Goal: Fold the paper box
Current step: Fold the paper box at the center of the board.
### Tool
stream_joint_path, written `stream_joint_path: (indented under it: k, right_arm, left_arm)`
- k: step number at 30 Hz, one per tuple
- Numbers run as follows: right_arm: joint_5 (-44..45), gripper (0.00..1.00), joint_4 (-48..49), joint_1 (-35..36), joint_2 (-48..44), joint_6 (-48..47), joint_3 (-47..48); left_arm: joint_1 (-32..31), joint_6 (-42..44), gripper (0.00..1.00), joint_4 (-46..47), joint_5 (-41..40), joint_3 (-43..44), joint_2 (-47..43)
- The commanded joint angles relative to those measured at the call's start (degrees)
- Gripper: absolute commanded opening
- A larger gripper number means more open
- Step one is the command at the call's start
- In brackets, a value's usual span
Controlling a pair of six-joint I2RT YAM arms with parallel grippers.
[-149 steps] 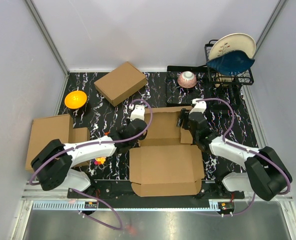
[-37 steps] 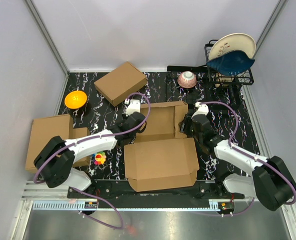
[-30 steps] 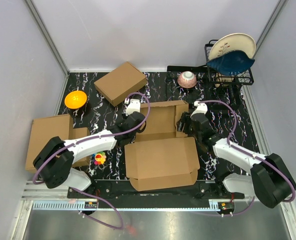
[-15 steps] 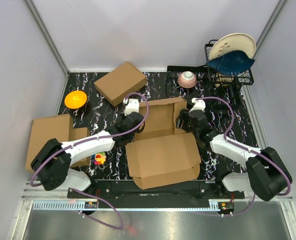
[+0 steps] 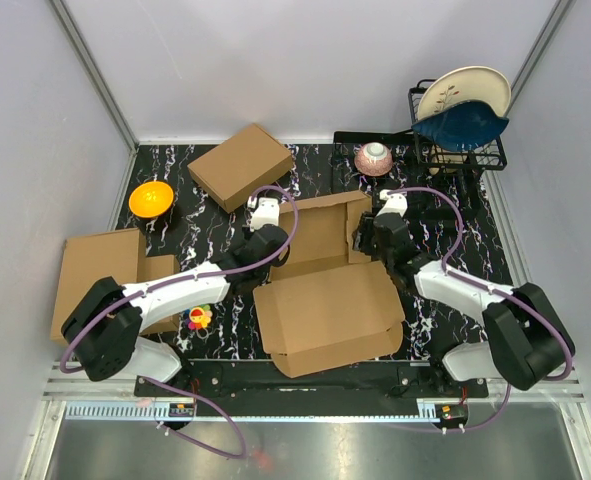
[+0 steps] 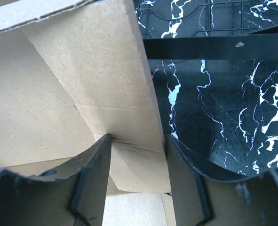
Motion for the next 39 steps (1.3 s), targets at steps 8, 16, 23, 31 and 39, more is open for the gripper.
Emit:
stream_joint_path:
  k: [8,16,23,31,39]
  right_arm:
    - [2.8,0.56,0.8,-0.93,1.9,-0.73,2.03]
    - [-8.53,0.83,-1.38,-1.02,-6.36,-0.38,0.53]
    - [-11.53,0.82,-7.9,-0.93,-7.24,-1.0,1.15]
    - [-14.43,0.85,-14.2,-0.93,-13.13,-0.73,3.25]
    - [-15.57,0.86,-25.9,-0.93,-20.95,-2.75,10.28]
  left_arm:
    - [-1.76,2.51,0.0,1.35,3.41,-0.39,-1.52]
    - [-1.76,2.07,0.0,-1.02,2.27,1.37,0.41]
    - [-1.76,1.8,0.0,-1.63,2.09,2.08,0.41]
    - [-1.76,-0.21,0.0,-3.83,-0.01,2.95,1.29]
    - [-1.67,-5.13,0.0,-0.32,-7.21,1.37,1.29]
